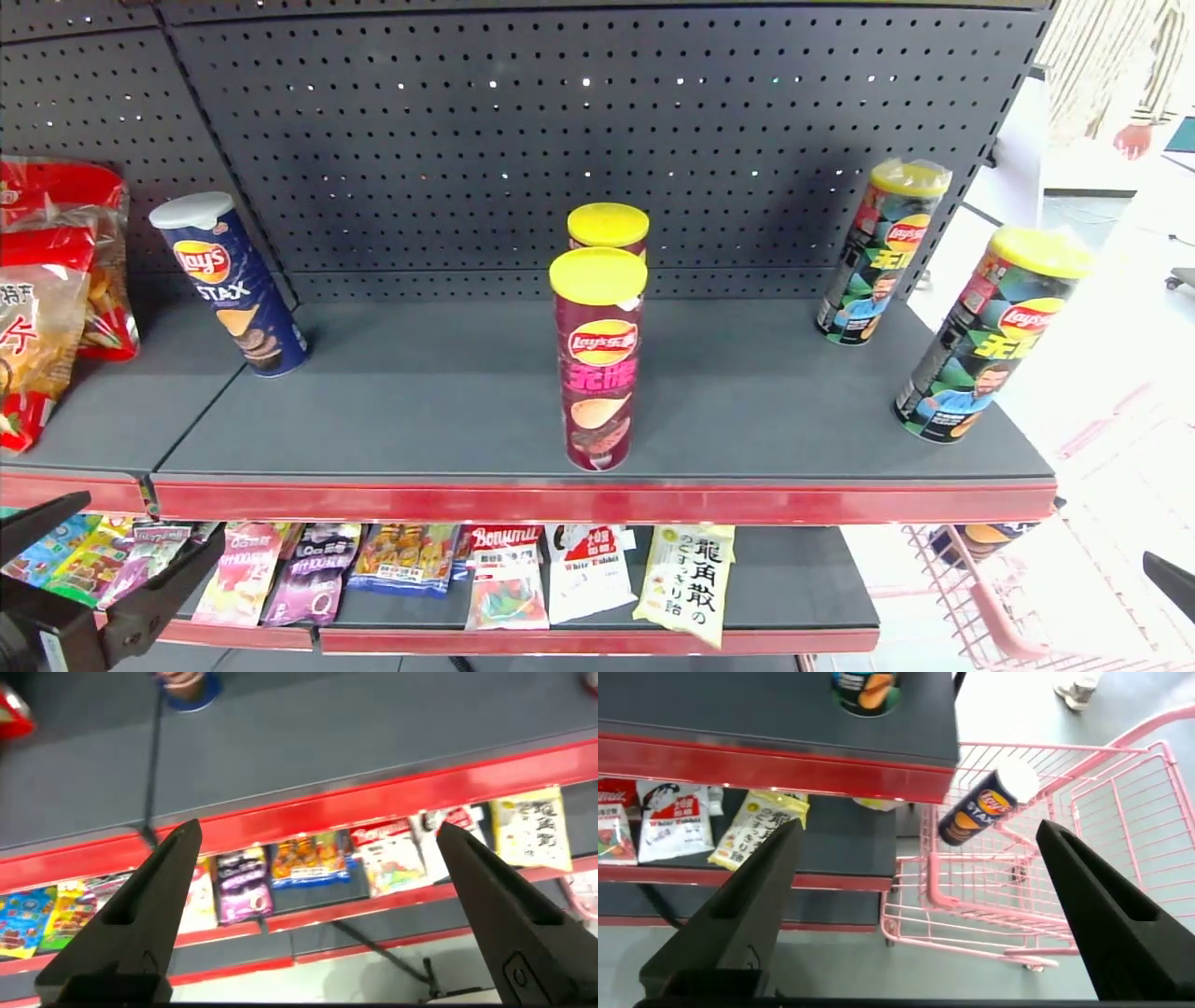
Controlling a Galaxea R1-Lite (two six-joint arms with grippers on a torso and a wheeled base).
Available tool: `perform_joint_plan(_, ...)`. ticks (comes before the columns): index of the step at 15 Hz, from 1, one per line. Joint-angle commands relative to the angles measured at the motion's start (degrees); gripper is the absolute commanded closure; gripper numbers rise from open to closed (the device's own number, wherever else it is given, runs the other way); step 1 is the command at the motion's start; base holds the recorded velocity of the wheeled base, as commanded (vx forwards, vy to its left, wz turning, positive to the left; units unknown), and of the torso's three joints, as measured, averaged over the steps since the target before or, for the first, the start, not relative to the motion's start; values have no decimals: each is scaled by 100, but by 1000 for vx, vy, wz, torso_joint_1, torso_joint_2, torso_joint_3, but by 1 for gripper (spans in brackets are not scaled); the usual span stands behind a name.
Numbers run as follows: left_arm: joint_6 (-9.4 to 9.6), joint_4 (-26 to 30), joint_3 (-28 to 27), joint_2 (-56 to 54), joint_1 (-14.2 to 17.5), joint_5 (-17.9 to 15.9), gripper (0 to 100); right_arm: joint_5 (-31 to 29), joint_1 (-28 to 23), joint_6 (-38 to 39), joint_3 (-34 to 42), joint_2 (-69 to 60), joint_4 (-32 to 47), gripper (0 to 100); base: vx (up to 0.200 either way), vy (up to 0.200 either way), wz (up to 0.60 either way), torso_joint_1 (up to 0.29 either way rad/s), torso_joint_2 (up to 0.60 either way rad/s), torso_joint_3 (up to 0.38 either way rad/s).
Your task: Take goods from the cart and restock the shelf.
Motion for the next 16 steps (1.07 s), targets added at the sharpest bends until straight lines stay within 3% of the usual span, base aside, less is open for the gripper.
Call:
perform_joint_plan(1, 1, -2, 21, -14, 0, 2, 0, 6, -8, -6, 9, 44, 0, 0, 0, -200, 0, -2, 7, -2)
perform_joint_plan(11, 28, 16, 101, -164, -8, -7, 0, 15, 1, -6, 44, 167, -8, 0, 0, -200, 0, 1, 1, 1)
perform_joint_plan(14, 133, 16, 118, -199, -8, -7, 0, 15, 1, -6, 53, 176, -8, 0, 0, 0, 0, 0, 0, 0)
perform_joint_plan(16, 142, 25, 127, -199, 0, 2, 0, 15, 1, -6, 44, 203, -17, 0, -200, 0, 0, 5, 0, 5)
